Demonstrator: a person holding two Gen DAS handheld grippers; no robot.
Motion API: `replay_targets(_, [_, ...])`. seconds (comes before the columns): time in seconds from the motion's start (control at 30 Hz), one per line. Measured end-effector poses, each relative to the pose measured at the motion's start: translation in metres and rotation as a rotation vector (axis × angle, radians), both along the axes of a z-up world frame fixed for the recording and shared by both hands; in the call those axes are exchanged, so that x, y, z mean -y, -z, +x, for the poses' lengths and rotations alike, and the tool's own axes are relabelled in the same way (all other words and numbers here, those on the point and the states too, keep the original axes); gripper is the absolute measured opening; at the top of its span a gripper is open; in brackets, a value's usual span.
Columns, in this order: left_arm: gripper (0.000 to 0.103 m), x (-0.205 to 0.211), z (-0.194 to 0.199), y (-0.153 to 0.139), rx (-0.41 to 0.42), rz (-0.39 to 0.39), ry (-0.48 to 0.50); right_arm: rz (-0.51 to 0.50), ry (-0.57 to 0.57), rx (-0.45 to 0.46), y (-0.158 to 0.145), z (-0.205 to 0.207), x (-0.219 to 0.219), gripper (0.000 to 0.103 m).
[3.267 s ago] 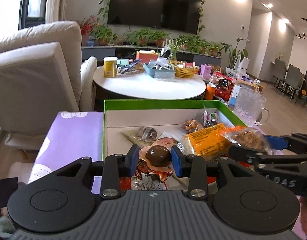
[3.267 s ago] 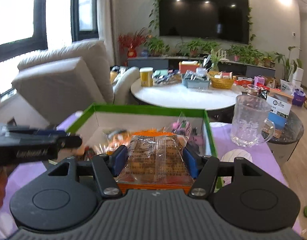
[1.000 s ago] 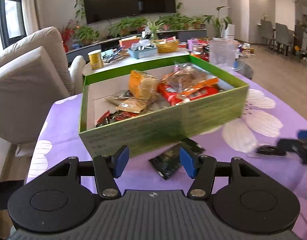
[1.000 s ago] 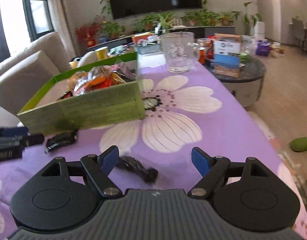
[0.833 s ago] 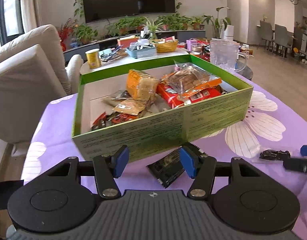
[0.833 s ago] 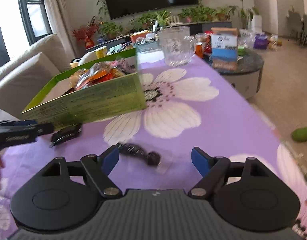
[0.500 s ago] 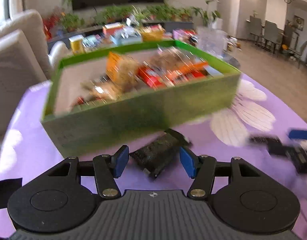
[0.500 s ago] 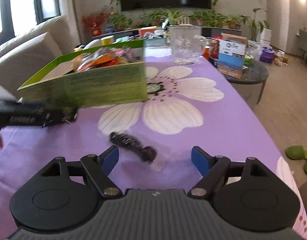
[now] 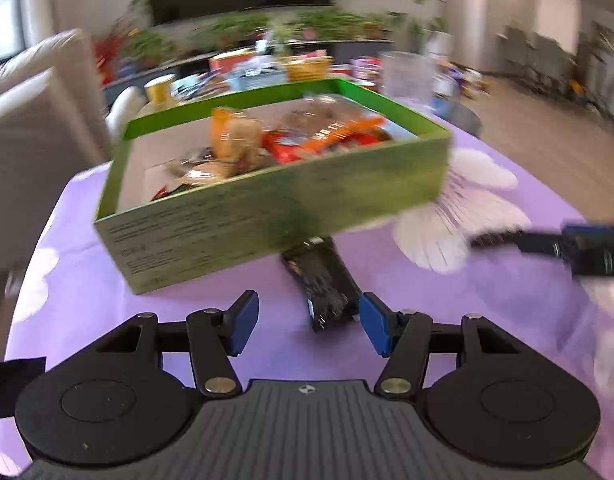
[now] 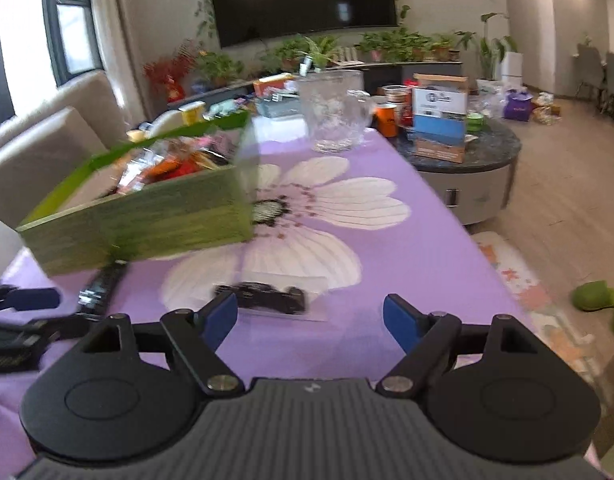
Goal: Organize snacks
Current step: 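Move the left gripper down to the dark snack bar beside the box, then grasp the dark snack bar with the left gripper and lift it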
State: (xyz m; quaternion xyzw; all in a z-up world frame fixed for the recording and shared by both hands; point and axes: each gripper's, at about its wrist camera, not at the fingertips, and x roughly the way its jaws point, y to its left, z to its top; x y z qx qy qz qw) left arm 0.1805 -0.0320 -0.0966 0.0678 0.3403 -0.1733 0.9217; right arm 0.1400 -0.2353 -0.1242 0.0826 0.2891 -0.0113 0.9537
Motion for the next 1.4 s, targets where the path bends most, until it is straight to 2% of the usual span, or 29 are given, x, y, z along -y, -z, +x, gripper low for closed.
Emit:
replay_targets(0.07, [0.054, -0.001, 0.006, -0.002, -0.008, -0.024, -0.037, -0.005, 0.016, 0.008, 0.001, 0.002, -0.006, 0.059])
replay_targets(0.17, [0.054, 0.007, 0.011, -0.002, 0.007, -0.01, -0.073, -0.011, 0.045, 0.003, 0.003, 0.007, -0.016, 0.059])
replay_targets(0.3, [0.054, 0.011, 0.017, 0.001, 0.004, -0.009, -0.073, -0.007, 0.047, -0.045, 0.008, 0.015, -0.023, 0.059])
replay_targets(0.53, [0.054, 0.009, 0.025, 0.006, -0.012, -0.021, -0.089, 0.054, 0.086, -0.04, 0.007, 0.019, -0.025, 0.059])
replay_targets(0.77, [0.054, 0.011, 0.027, 0.005, -0.01, -0.024, -0.102, -0.024, 0.064, -0.062, 0.008, 0.028, -0.047, 0.059])
replay_targets(0.97, [0.054, 0.014, 0.03, 0.008, -0.03, -0.036, -0.108, -0.158, 0.062, -0.084, 0.014, 0.037, -0.062, 0.059])
replay_targets(1.3, [0.054, 0.014, 0.033, 0.012, -0.044, -0.056, -0.112, -0.152, 0.06, -0.088, 0.014, 0.037, -0.059, 0.059])
replay_targets(1.37, [0.051, 0.013, 0.033, 0.013, -0.043, -0.07, -0.105, -0.157, 0.06, -0.091, 0.014, 0.038, -0.06, 0.059])
replay_targets(1.4, [0.037, 0.012, 0.032, 0.013, -0.04, -0.083, -0.096, -0.157, 0.059, -0.093, 0.014, 0.038, -0.061, 0.059])
